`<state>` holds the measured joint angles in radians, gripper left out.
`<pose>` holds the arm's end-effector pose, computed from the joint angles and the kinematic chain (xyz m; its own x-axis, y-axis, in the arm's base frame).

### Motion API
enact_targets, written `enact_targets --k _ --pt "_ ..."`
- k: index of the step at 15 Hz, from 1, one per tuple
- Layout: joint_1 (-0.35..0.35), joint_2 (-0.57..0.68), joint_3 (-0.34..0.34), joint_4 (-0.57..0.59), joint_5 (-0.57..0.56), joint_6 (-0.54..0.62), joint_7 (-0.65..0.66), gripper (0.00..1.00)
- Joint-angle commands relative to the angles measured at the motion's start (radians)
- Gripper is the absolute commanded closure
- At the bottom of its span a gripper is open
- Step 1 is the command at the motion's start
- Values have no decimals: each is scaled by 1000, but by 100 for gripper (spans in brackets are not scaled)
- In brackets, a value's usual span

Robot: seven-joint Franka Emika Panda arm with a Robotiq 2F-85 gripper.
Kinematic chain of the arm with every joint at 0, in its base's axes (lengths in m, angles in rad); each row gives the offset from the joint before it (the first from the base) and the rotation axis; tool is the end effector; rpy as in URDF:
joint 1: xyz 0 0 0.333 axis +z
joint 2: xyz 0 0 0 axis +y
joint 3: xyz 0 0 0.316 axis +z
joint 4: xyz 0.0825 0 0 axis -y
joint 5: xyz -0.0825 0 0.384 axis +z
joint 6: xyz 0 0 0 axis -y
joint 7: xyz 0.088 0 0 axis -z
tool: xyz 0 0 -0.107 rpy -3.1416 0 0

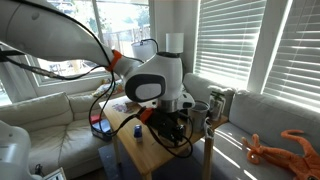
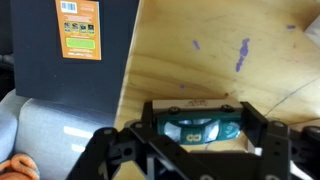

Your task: Pick up the wooden block with the toy blue car on it and put it on the left wooden block, pick up the wooden block with the toy black car on it and put it on the top right wooden block

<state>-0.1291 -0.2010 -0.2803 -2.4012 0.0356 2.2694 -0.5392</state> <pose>0.4334 -0.1881 0.3955 0.9896 0.1087 0.0943 0.1130 -0.9927 -0.0412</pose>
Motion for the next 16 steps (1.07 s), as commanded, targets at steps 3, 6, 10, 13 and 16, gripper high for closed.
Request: enact_targets --k 3,6,10,13,16 --pt "-3 -6 18 25 -1 -33 9 41" --pt "6 -32 38 25 -5 -45 14 41" --pt "20 -46 66 34 -9 -72 21 41" --pt "36 -49 88 38 -10 -85 27 41" --pt "52 -44 108 44 -10 -83 37 41"
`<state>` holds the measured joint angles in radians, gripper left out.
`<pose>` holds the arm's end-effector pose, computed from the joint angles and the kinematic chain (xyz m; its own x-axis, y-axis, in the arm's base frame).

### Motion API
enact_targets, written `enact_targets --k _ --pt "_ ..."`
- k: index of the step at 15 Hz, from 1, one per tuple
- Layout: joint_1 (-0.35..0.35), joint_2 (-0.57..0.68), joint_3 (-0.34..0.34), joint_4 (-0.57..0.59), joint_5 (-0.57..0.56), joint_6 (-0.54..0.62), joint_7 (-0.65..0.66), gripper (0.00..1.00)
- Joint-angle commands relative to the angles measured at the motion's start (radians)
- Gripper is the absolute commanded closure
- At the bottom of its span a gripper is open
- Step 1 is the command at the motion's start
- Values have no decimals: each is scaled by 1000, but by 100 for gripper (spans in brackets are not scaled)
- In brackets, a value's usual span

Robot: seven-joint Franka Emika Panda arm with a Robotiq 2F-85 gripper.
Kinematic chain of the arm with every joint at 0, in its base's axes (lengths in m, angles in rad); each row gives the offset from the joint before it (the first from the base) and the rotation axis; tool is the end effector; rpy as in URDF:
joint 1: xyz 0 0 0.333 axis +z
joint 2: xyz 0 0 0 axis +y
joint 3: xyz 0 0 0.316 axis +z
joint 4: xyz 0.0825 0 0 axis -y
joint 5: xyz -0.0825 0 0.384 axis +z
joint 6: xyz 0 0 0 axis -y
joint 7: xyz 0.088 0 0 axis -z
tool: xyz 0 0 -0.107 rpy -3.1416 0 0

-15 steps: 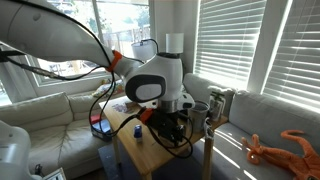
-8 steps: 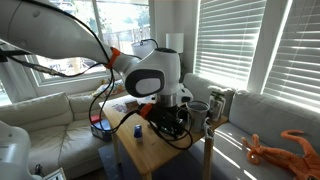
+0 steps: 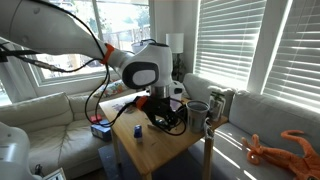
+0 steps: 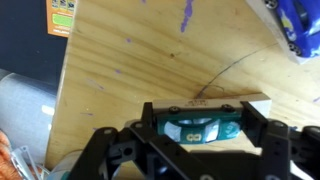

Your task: Pick up the wooden block with the toy blue car on it and put it on the left wooden block, pick up the wooden block with the toy black car on it and put it on the top right wooden block

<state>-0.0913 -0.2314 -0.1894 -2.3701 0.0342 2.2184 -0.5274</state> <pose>0.4539 -0.1313 0.4209 0.9689 0.2260 0.1004 0.2295 -0.9730 -0.0247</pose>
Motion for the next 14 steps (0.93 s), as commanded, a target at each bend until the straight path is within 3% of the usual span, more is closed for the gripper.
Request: enact_targets --k 1,14 --pt "20 -11 23 15 -10 -31 27 41" --pt "38 16 49 26 -11 -66 44 41"
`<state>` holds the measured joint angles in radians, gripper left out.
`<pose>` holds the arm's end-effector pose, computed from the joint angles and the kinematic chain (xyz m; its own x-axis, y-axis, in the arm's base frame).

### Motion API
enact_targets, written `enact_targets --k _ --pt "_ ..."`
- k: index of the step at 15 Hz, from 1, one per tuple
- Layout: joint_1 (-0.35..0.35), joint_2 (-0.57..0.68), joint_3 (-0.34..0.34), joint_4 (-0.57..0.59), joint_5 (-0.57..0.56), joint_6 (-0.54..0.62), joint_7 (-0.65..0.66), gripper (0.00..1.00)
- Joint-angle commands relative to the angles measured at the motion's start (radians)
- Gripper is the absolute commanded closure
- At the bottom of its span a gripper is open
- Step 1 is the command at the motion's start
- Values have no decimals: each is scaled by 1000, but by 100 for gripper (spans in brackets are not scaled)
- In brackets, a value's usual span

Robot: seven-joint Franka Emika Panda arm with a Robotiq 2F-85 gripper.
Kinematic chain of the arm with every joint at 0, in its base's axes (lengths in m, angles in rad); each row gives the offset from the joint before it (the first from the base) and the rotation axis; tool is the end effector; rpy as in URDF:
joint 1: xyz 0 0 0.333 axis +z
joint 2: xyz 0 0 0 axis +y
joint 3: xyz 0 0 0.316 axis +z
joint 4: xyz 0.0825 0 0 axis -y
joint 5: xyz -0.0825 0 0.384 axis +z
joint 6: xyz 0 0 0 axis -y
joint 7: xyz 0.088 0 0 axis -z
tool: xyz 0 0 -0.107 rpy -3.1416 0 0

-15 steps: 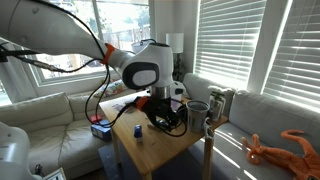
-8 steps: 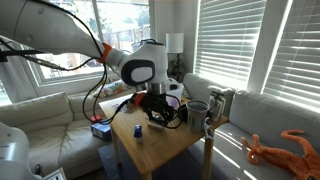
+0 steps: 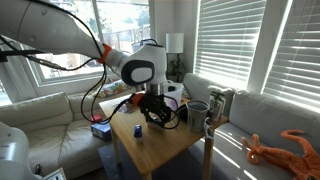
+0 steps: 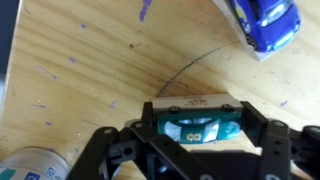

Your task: Pick up the wooden block with the toy blue car on it and put it on the left wooden block, pick up the wooden block with the toy black car on it and put it on the top right wooden block

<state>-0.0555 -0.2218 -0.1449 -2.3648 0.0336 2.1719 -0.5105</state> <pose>0.4604 -0.0932 0.4154 0.9560 0.2889 0.0518 0.2911 -0.9559 -0.0397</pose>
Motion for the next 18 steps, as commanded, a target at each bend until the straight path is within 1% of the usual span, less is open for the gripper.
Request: enact_targets --k 1,18 --pt "3 7 6 21 -11 -18 29 41" --pt "-1 26 25 20 -57 12 125 41"
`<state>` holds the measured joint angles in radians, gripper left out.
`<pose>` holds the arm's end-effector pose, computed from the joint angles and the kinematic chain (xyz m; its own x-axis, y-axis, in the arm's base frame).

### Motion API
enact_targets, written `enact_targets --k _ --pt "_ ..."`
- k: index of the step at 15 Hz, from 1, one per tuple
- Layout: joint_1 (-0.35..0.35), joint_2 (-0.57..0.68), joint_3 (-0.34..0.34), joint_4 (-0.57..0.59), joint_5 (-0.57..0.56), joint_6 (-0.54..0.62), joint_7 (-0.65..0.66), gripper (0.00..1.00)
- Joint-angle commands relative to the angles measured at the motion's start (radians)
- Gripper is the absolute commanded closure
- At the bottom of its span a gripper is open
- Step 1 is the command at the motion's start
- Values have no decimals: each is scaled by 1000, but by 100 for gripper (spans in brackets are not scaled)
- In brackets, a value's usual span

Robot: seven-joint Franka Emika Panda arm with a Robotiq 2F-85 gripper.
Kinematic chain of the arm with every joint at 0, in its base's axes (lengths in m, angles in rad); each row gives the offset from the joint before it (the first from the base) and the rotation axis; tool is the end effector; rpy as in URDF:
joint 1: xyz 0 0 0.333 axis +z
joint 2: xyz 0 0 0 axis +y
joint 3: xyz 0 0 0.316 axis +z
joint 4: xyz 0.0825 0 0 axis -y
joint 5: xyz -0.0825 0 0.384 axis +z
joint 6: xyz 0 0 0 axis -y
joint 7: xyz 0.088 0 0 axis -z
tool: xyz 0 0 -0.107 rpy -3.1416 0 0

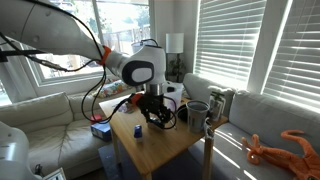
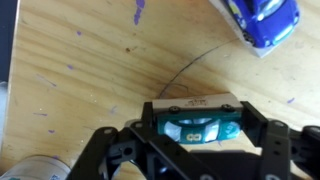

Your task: Pick up the wooden block with the toy blue car on it and put it on the left wooden block, pick up the wooden block with the toy black car on it and put it on the top right wooden block

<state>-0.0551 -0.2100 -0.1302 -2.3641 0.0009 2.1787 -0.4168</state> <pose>0.4633 -0.0876 0.4110 0.9724 0.2310 0.0322 0.2316 -0.9727 -0.0162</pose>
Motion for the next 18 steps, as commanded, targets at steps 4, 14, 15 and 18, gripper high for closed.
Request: enact_targets --k 4,14,15,18 --pt "0 15 11 18 -24 19 37 41" --pt "1 27 17 23 -27 15 36 41" --pt "1 29 17 24 -26 15 36 41" --pt "1 31 19 26 -28 16 36 41"
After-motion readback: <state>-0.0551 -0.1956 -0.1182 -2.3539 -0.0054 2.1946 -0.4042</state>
